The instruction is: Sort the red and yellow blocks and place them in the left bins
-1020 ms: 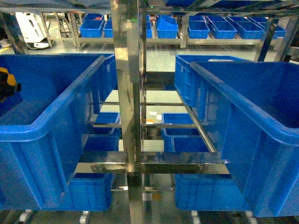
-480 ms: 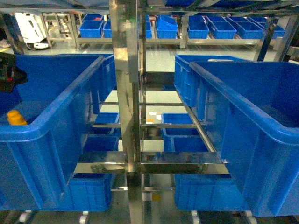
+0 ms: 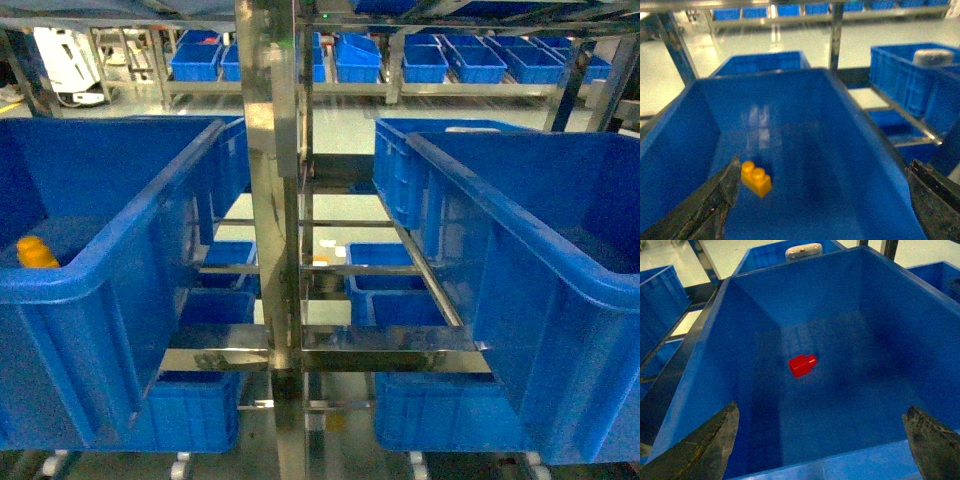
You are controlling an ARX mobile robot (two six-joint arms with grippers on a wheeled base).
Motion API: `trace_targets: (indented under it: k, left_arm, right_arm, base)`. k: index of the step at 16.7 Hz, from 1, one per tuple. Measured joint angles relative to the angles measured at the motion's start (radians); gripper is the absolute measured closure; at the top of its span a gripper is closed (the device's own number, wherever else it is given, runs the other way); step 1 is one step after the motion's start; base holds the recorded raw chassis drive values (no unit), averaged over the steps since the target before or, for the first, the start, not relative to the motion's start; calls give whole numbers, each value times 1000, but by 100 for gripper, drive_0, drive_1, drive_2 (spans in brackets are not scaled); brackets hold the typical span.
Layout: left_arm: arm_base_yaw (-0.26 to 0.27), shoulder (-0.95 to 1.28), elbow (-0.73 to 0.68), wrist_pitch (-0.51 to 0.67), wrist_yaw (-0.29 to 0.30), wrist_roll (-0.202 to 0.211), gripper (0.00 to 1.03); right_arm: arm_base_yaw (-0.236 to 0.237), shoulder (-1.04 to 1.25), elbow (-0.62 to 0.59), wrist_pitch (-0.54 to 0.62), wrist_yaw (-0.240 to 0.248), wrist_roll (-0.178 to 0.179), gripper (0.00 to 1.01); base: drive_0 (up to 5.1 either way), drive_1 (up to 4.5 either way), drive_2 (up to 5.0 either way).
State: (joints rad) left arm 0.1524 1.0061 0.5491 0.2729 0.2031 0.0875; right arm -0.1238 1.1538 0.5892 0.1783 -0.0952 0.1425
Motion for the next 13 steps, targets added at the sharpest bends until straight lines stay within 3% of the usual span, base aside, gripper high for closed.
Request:
trace_targets:
  k: [1,3,4,5,6,7,8,9,10,11,13]
  left_arm:
    - [-42,-111,-7,-16,-8,-36,5]
    - [-121,-143,1,78,-89,-45,5]
    - [-130,-134,7,77,-94,-45,5]
    - [-129,-122,5,68,-96,-45,5]
    - [-127,-119,2,64,-112,-46,6]
    - [-145,-137,-13,73,-172,-61,14]
    - [-150,-185,-76,98,-197,-67,26]
    - [-153,-228,-151,119,-200,-77,41]
    - [-153,-257,-217,137,-203,-81,57]
    - [-153,-278,-251,144,-203,-81,66]
    - [-153,-294,-270,149,-203,-81,72]
  right_arm:
    - [2,-14,0,-1,-6,2,3]
    - [21,-50,-1,31,-10,7,3]
    - [21,-50,-1,31,-10,7,3]
    - [20,-40,-25,125,-8,-1,6]
    - [27,-51,-131,368,12,-66,20]
    - [42,-78,-203,453,13,-92,29]
    - [52,-124,-271,518,17,-115,44]
    - [66,-173,-306,528,38,-124,59]
    - [116,-219,-352,525,91,-129,73]
    - [130,-242,-379,518,86,-134,82]
    - [130,-258,-397,510,87,-136,90]
  base:
    - [0,0,0]
    - [0,0,0]
    - [0,0,0]
    - [0,0,0]
    - [0,0,0]
    - [0,0,0]
    - [0,0,0]
    - [0,0,0]
    - [0,0,0]
    - [0,0,0]
    - [0,0,0]
